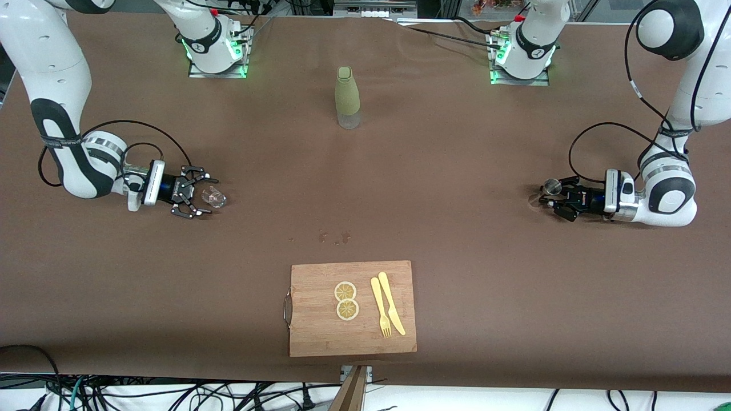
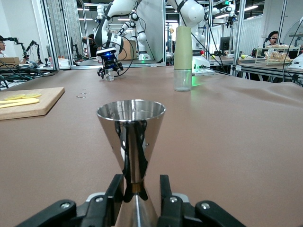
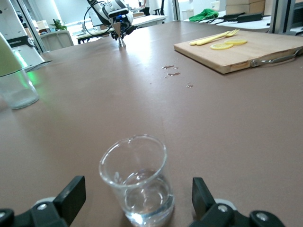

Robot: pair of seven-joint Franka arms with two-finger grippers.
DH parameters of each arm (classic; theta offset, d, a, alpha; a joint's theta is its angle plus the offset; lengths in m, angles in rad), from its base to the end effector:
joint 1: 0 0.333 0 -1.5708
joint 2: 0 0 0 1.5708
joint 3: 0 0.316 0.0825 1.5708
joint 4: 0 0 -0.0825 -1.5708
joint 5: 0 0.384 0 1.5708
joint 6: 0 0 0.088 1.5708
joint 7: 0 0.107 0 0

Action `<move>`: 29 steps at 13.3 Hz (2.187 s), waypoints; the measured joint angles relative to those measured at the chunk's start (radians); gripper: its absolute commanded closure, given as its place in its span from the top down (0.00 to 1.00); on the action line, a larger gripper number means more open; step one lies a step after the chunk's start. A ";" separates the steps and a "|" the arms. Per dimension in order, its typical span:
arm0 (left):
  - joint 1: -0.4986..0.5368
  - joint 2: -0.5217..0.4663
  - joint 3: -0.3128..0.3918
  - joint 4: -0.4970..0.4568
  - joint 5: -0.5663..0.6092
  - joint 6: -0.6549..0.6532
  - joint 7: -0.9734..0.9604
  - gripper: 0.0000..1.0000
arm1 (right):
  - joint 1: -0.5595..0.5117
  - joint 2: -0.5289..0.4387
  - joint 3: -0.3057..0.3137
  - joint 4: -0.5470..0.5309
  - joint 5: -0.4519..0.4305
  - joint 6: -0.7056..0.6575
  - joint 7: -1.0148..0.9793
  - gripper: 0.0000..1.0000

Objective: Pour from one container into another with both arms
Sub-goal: 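Lift the glass cup with the right gripper while the left gripper lifts the jigger, then carry the jigger with the left gripper toward the right gripper's glass cup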

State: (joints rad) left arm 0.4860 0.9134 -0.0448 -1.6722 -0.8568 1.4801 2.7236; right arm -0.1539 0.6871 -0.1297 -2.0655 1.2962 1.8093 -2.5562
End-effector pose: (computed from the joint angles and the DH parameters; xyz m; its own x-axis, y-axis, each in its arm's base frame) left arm 0.5363 0.1580 0.0759 -0.0814 -0.2287 0.9701 -0.9759 0.2158 -0.0310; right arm 0.5071 -0.0698 0.0862 0.2318 0.3681 0.9004 0.9695 -0.1636 -0.1827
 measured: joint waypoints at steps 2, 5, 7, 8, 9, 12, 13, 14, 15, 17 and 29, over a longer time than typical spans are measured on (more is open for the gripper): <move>0.000 0.000 0.000 0.001 0.000 0.000 0.000 0.20 | 0.004 0.003 0.000 0.000 0.016 0.001 -0.010 1.00; 0.000 0.000 0.000 0.004 -0.001 -0.007 0.000 0.04 | 0.015 0.009 0.000 0.000 0.047 0.001 -0.029 1.00; 0.000 0.000 0.000 0.005 -0.001 -0.011 0.000 0.00 | 0.026 0.020 0.001 0.000 0.066 0.001 -0.049 1.00; 0.000 0.000 0.000 0.005 -0.001 -0.012 0.000 0.00 | 0.029 0.025 0.001 0.000 0.071 0.001 -0.055 1.00; 0.000 0.000 0.000 0.005 -0.001 -0.013 0.000 0.00 | 0.031 0.028 0.001 0.000 0.075 0.001 -0.060 1.00; 0.000 0.000 0.000 0.005 -0.001 -0.014 0.000 0.00 | 0.034 0.029 0.003 0.000 0.092 0.001 -0.067 1.00; 0.000 0.000 0.000 0.005 -0.001 -0.014 0.000 0.00 | 0.037 0.029 0.003 0.000 0.095 0.001 -0.068 1.00; 0.000 0.000 0.000 0.005 -0.001 -0.014 0.000 0.00 | 0.040 0.029 0.003 0.000 0.098 0.001 -0.068 1.00; 0.000 -0.001 0.000 0.006 -0.001 -0.015 0.000 0.00 | 0.042 0.029 0.004 0.000 0.104 0.001 -0.069 1.00; 0.000 -0.001 0.000 0.014 -0.001 -0.025 -0.006 0.00 | 0.046 0.031 0.006 0.000 0.114 0.001 -0.075 0.98; -0.068 -0.008 -0.171 0.052 -0.127 0.070 -0.173 0.00 | 0.055 0.040 0.008 0.006 0.132 -0.001 -0.100 0.09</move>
State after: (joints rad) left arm 0.4180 0.9057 -0.2155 -1.6207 -0.9841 1.5505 2.5511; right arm -0.0992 0.7275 -0.1221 -2.0598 1.4284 1.8086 -2.6561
